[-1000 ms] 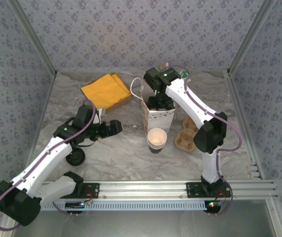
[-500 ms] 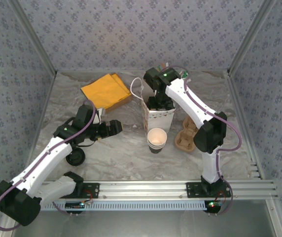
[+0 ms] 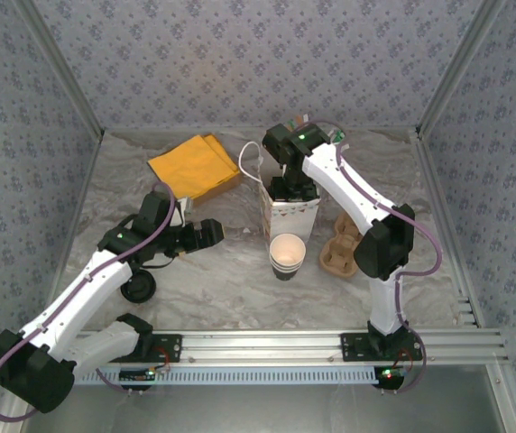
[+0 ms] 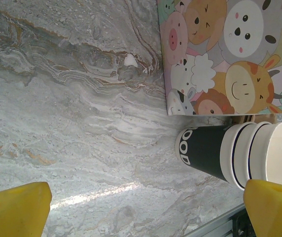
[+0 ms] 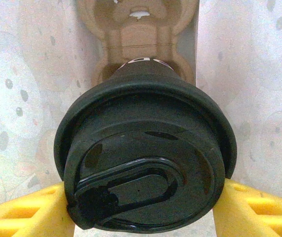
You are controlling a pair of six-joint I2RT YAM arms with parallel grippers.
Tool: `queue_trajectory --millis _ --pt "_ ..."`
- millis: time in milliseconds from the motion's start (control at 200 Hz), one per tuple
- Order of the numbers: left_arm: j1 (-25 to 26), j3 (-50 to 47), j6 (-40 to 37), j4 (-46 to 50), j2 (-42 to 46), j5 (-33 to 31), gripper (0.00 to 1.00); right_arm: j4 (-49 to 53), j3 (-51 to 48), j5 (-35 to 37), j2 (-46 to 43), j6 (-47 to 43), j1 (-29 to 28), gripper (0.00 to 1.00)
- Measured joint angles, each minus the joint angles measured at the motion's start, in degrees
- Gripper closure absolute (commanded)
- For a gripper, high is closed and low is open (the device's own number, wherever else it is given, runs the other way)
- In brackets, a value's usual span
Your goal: Pack the takeout coffee
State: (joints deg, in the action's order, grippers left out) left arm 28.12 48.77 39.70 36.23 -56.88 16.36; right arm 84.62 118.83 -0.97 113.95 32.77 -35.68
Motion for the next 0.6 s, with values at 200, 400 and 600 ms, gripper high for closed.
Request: queue_trajectory --millis 200,400,600 --pt "0.0 0.0 0.0 0.0 0.0 0.2 0.0 0.0 0.0 -0.02 0.02 -0.02 0.0 0.33" --pt "0.0 0.0 0.0 0.0 0.0 0.39 0.0 0.02 0.0 -0.42 0.07 -0.22 0.0 0.33" --pt "0.02 -0.26 0.0 -0.02 0.0 0.42 0.0 0.04 0.0 -1.42 0.09 -0.24 0.02 0.33"
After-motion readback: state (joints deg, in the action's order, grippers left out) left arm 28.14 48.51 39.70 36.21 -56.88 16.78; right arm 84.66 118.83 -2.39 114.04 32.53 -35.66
